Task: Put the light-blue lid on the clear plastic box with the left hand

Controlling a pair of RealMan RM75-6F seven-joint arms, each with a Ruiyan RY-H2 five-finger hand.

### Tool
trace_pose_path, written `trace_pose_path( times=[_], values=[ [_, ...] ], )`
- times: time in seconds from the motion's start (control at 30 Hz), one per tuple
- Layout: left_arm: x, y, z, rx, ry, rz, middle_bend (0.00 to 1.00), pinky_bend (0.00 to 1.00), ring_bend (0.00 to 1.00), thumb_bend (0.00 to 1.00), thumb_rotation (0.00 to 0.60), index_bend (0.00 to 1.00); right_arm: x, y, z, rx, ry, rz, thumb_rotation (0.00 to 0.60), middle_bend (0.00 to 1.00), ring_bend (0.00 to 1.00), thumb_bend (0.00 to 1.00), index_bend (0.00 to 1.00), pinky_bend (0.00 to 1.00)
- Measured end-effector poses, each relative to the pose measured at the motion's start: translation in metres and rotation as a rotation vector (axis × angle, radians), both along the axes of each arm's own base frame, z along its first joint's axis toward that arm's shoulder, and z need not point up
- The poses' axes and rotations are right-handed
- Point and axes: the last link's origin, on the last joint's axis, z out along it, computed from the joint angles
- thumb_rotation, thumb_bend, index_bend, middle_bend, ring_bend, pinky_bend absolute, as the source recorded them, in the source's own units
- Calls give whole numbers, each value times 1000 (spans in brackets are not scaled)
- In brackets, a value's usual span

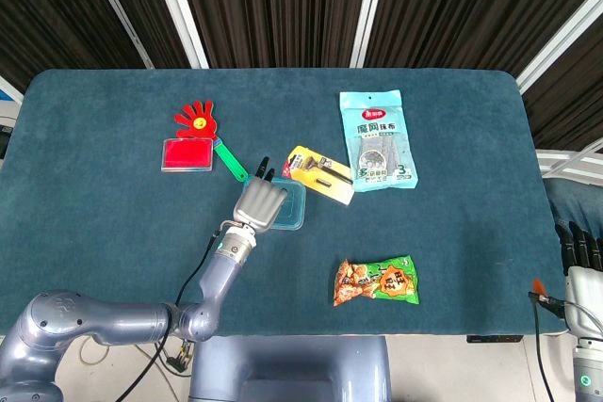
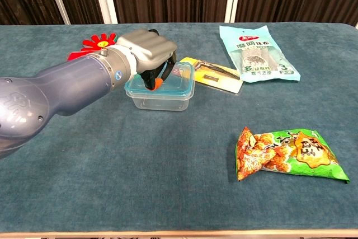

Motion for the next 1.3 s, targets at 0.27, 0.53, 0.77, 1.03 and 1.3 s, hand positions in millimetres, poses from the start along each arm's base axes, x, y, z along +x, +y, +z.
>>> trace_pose_path(
  times=[0.27, 0.53, 0.77, 1.03, 1.3],
  values=[
    [-1, -1, -2, 0, 7, -1, 568, 9, 169, 525, 600, 637, 0, 0, 1, -5, -1, -1, 600, 14, 0, 353, 15, 0],
    [-4, -1, -3, 1, 13, -1, 571, 9, 169, 525, 600, 638, 0, 0, 1, -7, -1, 1, 600, 15, 0, 353, 15, 0],
    [-6, -2, -1, 7, 14, -2, 572, 9, 169, 525, 600, 639, 1, 0, 0, -4, 1, 2, 600, 14, 0, 353, 15, 0],
    [-8, -4, -2, 12, 19, -6, 575, 9, 169, 525, 600, 640, 0, 0, 0, -5, 2, 1, 600, 14, 0, 352, 15, 0],
    [-8, -7, -4, 14, 27, -4, 579, 9, 169, 525, 600, 640, 1, 0, 0, -6, 1, 1, 600, 14, 0, 353, 15, 0]
  ],
)
